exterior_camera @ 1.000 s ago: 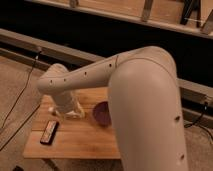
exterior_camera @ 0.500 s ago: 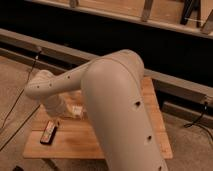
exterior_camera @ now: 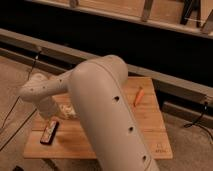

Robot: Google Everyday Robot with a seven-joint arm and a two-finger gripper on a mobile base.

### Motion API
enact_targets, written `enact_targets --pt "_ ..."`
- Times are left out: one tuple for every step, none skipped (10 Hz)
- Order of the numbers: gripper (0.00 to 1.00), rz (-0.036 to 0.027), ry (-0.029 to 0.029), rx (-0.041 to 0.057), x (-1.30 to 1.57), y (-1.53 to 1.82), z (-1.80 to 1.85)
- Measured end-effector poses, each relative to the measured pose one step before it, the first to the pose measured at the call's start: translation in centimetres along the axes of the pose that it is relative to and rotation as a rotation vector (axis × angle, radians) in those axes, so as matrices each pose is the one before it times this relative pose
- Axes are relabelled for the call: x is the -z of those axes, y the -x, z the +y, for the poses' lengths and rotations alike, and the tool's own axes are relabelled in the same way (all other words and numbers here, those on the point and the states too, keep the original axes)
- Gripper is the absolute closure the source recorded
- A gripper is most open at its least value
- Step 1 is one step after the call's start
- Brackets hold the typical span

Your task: Push the eraser across the table

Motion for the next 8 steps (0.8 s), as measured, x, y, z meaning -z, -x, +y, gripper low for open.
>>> enact_targets --pt "0.35 -0.00158 0.00753 0.01061 -0.359 0.609 0.454" --pt "0.35 -0.00013 0.00324 0.00436 -0.149 0.309 0.293" --pt "0.35 0.00042 0.00214 0.00547 -0.154 0.291 0.397" --pt "0.35 0.00045 -0.00023 0.01179 -0.124 0.263 0.756" --pt "0.35 -0.00015 -0.00575 0.01301 -0.063 0.109 0.636" --pt "0.35 0.00018 -0.0117 0.01329 -0.129 0.046 0.806" --pt "0.35 0.0017 -0.01022 0.00447 -0.145 -0.048 0.654" --pt "0.35 0.0011 -0.01816 0.00126 -0.288 -0.057 0.546"
